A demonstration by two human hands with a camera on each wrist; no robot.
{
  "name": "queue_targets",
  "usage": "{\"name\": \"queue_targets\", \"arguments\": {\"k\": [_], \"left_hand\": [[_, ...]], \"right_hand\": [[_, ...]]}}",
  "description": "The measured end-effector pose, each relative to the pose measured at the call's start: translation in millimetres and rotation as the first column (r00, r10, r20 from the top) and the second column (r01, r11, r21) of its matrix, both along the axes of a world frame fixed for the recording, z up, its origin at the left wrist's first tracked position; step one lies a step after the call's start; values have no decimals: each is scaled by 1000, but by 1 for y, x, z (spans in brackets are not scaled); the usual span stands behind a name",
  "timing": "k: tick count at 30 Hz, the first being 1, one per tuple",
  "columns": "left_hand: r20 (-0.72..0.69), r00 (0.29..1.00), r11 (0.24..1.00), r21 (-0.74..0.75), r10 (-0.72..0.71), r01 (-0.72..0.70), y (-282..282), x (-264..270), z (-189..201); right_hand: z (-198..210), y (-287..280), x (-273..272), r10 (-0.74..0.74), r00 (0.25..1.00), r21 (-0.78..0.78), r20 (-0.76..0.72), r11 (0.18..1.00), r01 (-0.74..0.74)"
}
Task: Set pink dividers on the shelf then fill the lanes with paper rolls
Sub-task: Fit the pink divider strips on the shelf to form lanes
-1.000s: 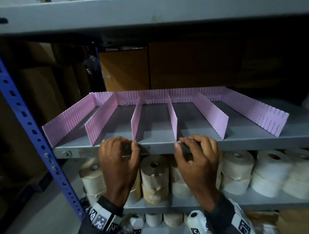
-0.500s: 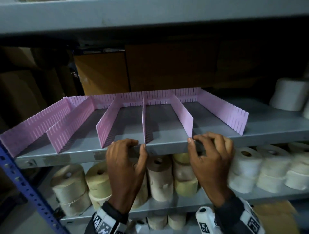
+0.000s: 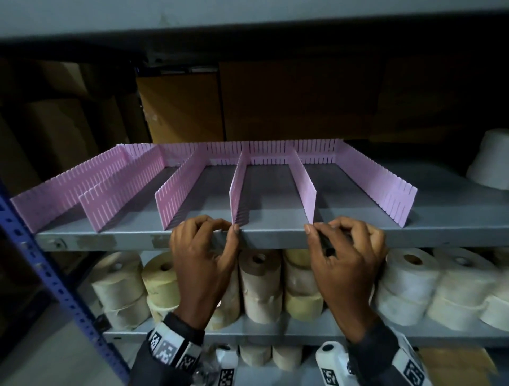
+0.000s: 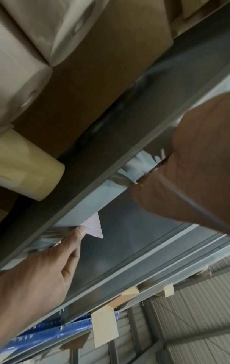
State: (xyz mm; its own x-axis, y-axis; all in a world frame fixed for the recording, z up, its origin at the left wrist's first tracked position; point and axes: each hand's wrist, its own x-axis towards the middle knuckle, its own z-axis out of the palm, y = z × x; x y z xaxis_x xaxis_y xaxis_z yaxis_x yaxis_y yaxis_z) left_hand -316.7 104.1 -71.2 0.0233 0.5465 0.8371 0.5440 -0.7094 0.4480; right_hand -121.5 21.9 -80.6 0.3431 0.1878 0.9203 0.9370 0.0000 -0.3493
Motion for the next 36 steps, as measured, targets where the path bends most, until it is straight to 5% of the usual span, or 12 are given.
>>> {"name": "queue_targets", "arguments": {"k": [21,26,30,36], "left_hand": [[110,991,987,153,-74,56,-11,0,-25],[105,972,960,209,-212,187,-44,30,-25],[87,943,938,167,-322,305,-49,67,-10],[103,959,964,76,-263,256,-47,103,-3]], "right_hand": [[-6,-42,11,77,997,-123,-24,989,-80],[5,-65,46,-100,989,-6,-113,995,100],[11,-65,78,-97,984,-32,-152,995,93],[7,-56,103,-55,995,-59,-83,997,50]]}}
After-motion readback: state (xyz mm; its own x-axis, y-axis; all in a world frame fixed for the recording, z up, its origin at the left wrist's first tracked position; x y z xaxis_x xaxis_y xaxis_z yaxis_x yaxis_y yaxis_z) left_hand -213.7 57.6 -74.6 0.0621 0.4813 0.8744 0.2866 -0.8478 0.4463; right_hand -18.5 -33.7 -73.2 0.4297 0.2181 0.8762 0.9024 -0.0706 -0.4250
